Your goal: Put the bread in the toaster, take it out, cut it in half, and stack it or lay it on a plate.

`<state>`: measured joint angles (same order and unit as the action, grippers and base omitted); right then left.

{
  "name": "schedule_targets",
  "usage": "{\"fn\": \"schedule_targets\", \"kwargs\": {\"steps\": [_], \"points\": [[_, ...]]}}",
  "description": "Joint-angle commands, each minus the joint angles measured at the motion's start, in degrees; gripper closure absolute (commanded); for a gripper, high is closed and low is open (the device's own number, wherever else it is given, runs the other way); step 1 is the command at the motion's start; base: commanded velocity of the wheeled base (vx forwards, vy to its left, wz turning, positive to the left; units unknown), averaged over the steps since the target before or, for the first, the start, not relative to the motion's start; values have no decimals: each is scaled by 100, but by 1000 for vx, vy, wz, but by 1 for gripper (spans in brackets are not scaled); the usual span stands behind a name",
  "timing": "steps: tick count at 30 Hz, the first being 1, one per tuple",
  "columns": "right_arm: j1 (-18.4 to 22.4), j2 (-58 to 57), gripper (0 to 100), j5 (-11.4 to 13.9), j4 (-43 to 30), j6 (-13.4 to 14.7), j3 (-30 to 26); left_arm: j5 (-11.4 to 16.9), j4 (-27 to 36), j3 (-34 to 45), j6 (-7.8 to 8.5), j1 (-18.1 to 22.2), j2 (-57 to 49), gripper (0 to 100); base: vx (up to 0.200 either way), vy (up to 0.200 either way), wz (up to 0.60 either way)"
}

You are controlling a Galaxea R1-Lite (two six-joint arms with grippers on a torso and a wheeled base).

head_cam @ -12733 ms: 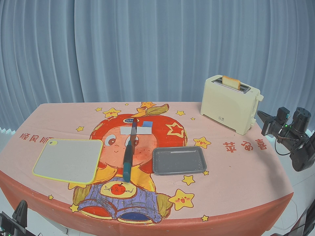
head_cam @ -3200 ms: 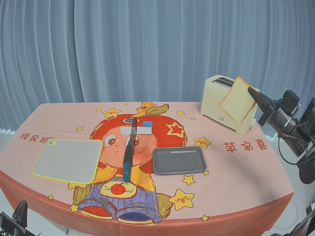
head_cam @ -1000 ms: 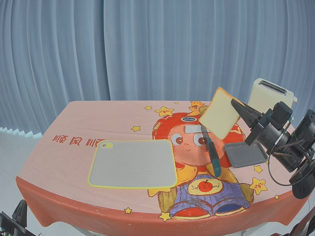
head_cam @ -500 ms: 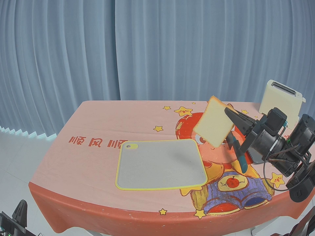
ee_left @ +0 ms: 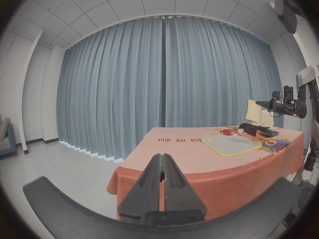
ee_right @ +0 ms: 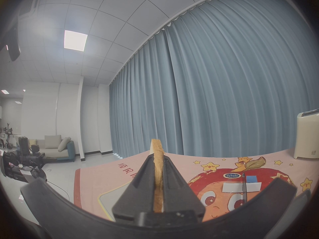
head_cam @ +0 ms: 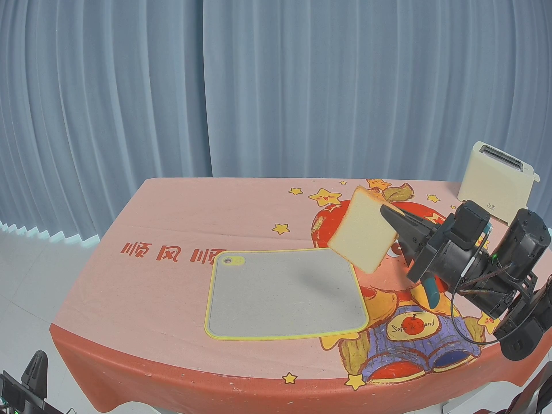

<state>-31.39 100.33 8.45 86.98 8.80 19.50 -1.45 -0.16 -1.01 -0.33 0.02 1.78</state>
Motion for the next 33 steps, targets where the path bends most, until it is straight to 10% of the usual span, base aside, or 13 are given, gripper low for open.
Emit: {"fn": "schedule_targets", "kwargs": {"steps": [1,15,23,33], "points": [[-25,66,100,-1,3,8,-17,-4,-2,101,-2,6,7,100,0,200,0],[-78,461,100,-98,3,69,-228,-4,-2,101,-2,6,7,100,0,57,0],[-324,558,100,-98,3,807,-289,40,-2,101,7,6,7,100,0,0,0],[-350,672,100,-98,3,825,-289,40,-2,101,-2,6,7,100,0,0,0]]}}
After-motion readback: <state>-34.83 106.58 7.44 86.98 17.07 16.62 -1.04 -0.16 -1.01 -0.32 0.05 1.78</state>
